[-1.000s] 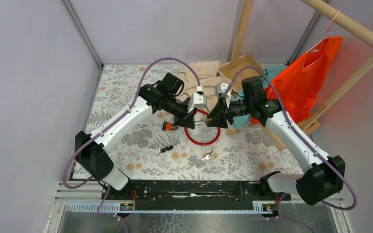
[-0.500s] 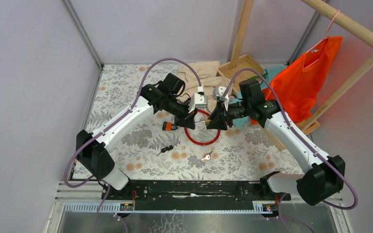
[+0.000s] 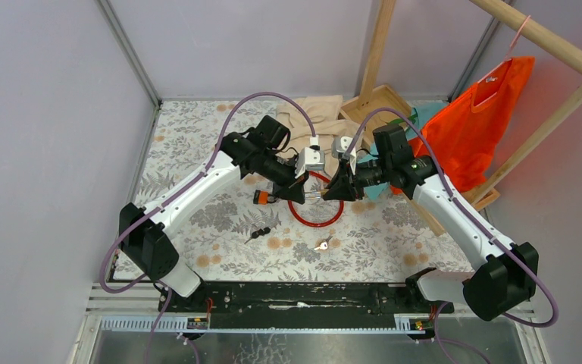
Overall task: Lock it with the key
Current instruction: Place the lock at the center of the board.
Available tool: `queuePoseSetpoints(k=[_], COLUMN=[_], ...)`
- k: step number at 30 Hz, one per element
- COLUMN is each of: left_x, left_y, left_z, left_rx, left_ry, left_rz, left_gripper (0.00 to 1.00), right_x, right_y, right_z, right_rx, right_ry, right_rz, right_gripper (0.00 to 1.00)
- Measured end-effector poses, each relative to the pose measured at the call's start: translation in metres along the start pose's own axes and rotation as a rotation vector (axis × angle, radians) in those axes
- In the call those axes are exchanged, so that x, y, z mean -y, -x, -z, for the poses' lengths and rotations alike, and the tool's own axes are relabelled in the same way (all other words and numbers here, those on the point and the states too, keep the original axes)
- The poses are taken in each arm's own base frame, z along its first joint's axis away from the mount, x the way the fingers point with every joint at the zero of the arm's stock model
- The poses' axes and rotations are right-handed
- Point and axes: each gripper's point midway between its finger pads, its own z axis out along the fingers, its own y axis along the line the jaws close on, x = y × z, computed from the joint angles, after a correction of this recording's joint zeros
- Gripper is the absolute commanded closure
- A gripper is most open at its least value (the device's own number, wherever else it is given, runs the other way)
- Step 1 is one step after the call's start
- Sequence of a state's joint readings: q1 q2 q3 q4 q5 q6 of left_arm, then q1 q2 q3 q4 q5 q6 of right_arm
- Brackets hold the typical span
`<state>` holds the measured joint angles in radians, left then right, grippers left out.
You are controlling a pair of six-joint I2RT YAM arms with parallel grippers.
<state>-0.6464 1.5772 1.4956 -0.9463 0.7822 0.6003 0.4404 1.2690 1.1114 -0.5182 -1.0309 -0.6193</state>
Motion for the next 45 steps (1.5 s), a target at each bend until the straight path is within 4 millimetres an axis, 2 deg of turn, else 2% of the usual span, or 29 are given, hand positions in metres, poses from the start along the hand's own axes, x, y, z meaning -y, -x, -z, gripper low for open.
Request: queuePoseSetpoints(k=[4, 15, 45], left_x=[0.0, 0.001, 0.007], left_y=[0.0, -0.001, -0.016], left_z=[0.0, -0.001, -0.015], left_rx=[-0.002, -0.001, -0.05], left_ry=[0.001, -0.003, -0.045], left_rz=[0.001, 0.003, 0.099], left_gripper=[1.0, 1.0, 1.0], right_x=[0.0, 0.002, -0.003], right_y=[0.0, -0.001, -0.018], right_z=[0.0, -0.002, -0.016], right_rx=[-0.001, 0.007, 0.009], right_ry=[0.001, -0.003, -0.01], right_rz=[-0.001, -0.011, -0.149], right_gripper=[1.0, 1.0, 1.0])
